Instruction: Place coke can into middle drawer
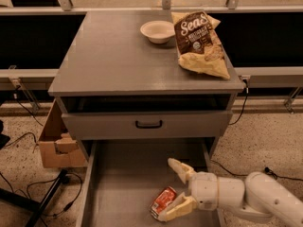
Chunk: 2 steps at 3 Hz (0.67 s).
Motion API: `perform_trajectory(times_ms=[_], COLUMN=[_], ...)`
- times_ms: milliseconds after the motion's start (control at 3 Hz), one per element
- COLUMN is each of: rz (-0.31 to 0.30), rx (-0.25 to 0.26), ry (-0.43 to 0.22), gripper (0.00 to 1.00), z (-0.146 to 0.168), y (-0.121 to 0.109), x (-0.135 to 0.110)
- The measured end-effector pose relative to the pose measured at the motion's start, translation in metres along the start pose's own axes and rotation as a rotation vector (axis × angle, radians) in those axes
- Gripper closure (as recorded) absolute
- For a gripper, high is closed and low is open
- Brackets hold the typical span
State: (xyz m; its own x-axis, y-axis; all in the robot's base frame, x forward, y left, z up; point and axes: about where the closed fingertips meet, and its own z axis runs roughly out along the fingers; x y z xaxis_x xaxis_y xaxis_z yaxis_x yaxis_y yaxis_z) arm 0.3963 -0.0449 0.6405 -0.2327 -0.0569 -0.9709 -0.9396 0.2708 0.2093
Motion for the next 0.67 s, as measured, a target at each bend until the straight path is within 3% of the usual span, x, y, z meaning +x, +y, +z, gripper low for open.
perform_trajectory(times_ms=[333, 667], rz=[0.046, 0.014], rx=[-0.020, 0.049], ry=[0.105, 0.198], gripper=[0.00, 0.00], z=[-0.050, -0.095], y=[0.022, 0.036], x=[-0.051, -0.116])
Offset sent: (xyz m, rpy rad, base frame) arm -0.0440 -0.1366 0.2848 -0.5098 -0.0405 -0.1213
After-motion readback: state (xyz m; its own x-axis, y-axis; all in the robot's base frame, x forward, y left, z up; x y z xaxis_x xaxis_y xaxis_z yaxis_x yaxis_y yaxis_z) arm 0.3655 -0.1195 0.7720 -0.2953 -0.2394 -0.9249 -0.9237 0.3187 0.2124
